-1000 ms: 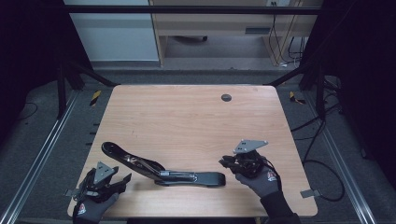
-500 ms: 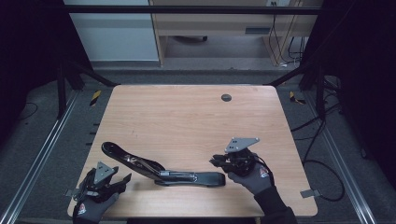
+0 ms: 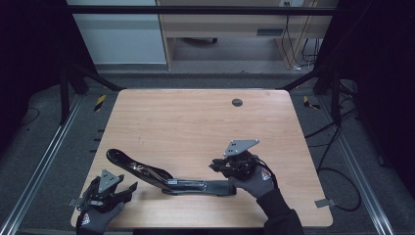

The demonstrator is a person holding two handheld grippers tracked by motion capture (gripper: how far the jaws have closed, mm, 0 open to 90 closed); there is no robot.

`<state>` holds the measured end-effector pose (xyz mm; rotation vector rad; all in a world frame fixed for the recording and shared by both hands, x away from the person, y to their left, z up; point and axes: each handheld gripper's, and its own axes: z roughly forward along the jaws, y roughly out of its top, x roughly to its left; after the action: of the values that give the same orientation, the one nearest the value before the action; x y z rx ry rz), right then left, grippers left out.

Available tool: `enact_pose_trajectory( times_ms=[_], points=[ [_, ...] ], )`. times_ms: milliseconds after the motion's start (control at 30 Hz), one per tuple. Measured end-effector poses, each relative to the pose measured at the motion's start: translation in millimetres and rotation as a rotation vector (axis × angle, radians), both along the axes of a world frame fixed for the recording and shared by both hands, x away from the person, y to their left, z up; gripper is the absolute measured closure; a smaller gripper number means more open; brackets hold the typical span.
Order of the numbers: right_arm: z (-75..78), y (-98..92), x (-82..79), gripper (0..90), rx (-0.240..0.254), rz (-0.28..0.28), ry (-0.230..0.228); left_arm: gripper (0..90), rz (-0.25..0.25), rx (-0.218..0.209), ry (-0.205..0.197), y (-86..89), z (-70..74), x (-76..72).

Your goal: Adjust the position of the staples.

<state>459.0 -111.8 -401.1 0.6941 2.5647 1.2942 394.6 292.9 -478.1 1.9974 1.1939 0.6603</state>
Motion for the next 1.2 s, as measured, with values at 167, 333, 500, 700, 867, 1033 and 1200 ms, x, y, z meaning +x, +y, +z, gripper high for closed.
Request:
enact_pose_trajectory(
  times_ms=[167, 333, 500, 700, 867, 1033, 1200],
  points=[
    [3.7, 7.9, 1.0, 78.4, -0.001, 0.027, -0.007, 41.0, -0.001, 0.001, 0.000, 0.2, -0.1, 0.0],
    [5.7, 14.7, 1.3, 78.4, -0.005, 0.048, -0.015, 41.0, -0.002, 0.002, 0.001, 0.2, -0.2, 0.0],
    [4.4, 20.1, 2.0, 78.4, -0.014, 0.070, -0.014, 40.9, -0.001, 0.002, 0.000, 0.0, -0.3, 0.2],
    [2.5, 26.0, 2.9, 78.4, -0.018, 0.092, -0.015, 41.0, -0.003, 0.004, 0.001, -0.6, -0.3, 0.5],
    [2.6, 29.9, 2.7, 78.4, -0.018, 0.113, -0.015, 41.0, -0.003, 0.006, 0.001, -0.5, -0.2, 0.5],
    [1.9, 33.9, 1.8, 78.4, -0.013, 0.140, -0.016, 41.0, 0.000, 0.004, 0.000, -0.8, -0.6, 0.8],
    [-0.8, 37.1, 2.7, 78.4, -0.008, 0.169, -0.009, 41.0, -0.003, 0.005, 0.001, -1.3, -0.6, 0.8]
  ],
)
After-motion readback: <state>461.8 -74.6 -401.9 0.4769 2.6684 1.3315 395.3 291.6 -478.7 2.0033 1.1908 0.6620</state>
